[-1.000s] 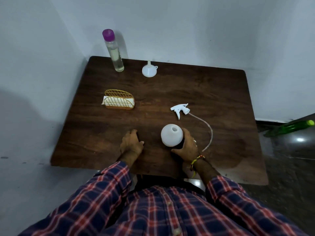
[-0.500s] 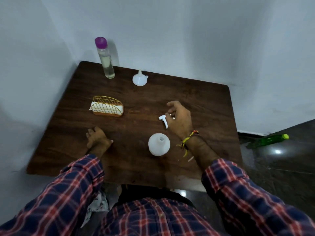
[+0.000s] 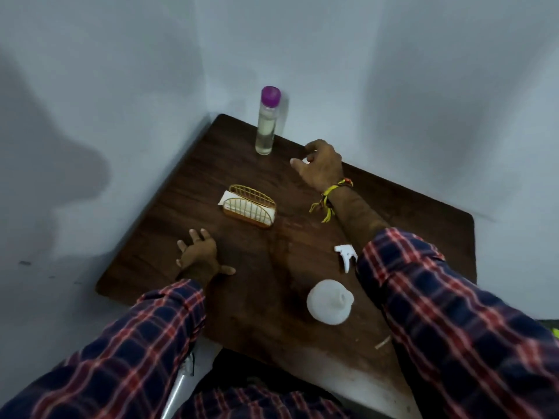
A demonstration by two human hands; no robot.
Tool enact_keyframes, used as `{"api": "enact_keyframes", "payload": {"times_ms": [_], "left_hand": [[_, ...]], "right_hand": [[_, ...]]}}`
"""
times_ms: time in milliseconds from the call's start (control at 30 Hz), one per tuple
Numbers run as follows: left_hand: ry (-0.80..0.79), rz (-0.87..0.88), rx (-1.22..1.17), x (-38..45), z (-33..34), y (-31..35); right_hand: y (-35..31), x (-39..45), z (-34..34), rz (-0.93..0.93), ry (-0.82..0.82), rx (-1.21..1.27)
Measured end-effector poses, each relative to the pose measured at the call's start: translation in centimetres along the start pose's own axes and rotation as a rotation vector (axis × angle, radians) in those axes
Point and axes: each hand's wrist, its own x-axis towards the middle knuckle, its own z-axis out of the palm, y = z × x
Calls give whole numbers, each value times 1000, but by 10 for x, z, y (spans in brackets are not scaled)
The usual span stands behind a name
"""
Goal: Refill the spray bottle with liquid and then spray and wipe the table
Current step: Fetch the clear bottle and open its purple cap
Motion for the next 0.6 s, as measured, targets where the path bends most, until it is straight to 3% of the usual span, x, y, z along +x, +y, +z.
{"api": "enact_keyframes", "payload": {"times_ms": [367,600], "left_hand": [[-108,17,-29,23,3,-7],[-162,-19,-35,25,-1,-2]], "right_hand": [[-31,109,108,167,-17,170],[-34,153,135,163,93,316]]}}
